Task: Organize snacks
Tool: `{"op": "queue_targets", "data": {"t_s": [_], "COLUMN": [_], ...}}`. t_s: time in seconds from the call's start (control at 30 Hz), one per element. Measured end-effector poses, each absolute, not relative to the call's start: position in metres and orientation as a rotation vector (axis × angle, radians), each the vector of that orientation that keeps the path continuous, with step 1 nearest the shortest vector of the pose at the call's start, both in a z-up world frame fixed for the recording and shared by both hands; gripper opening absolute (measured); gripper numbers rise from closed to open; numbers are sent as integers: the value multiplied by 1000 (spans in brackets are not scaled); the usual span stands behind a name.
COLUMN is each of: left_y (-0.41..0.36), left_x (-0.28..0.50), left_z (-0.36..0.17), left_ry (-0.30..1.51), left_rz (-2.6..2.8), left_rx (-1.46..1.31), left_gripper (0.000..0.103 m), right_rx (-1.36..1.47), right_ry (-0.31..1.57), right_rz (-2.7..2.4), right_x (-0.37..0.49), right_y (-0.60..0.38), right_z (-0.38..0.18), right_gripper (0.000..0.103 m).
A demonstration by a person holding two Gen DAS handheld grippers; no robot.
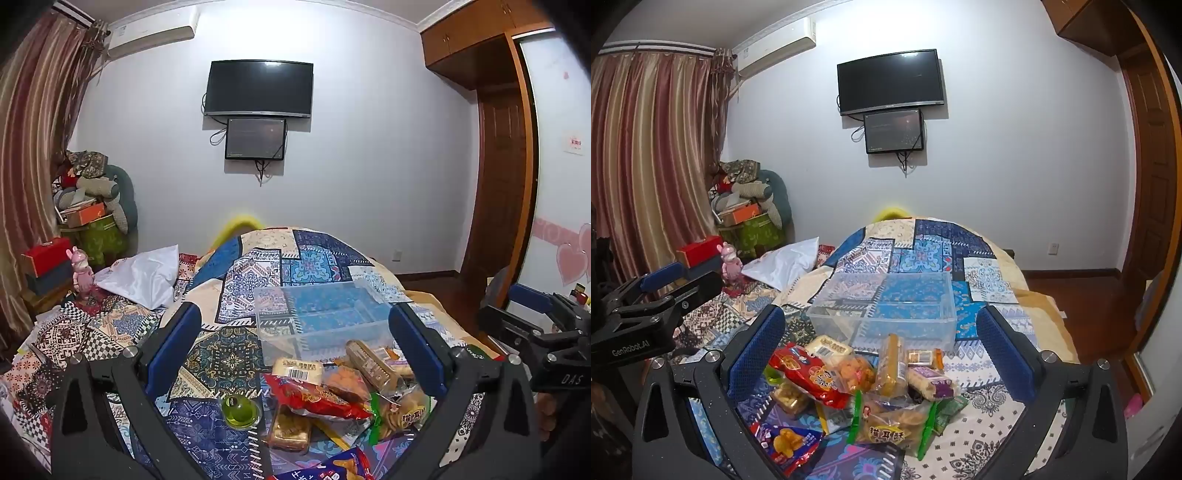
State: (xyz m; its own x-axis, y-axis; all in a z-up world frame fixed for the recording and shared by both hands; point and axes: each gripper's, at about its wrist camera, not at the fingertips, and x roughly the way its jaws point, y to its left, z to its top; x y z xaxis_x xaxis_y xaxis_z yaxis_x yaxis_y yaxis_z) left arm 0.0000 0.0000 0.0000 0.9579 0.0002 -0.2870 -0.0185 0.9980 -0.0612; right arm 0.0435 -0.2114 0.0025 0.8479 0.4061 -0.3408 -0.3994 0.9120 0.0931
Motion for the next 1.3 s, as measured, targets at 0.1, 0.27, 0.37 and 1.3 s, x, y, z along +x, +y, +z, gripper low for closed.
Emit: {"op": "queue_targets", "data": {"t_s": [0.1,0.27,0.37,1.3], "left_y": [0,11,3,1], "left_x": [0,3,0,0], "left_z": [1,3,0,-3], "left_ry": [289,284,285,303], "left_rz": [9,8,6,15], "left_rx": [-67,-71,-69,-70], "left_gripper": [103,103,103,103], "right_rx": [17,17,18,23], "right_ry": [359,358,358,364], "right_rz": [424,424,425,426], "right_x": [43,43,42,42], "right_y": [-210,-210,-210,-210], "right_z": [4,4,4,3], "right_gripper": [103,103,103,103]}}
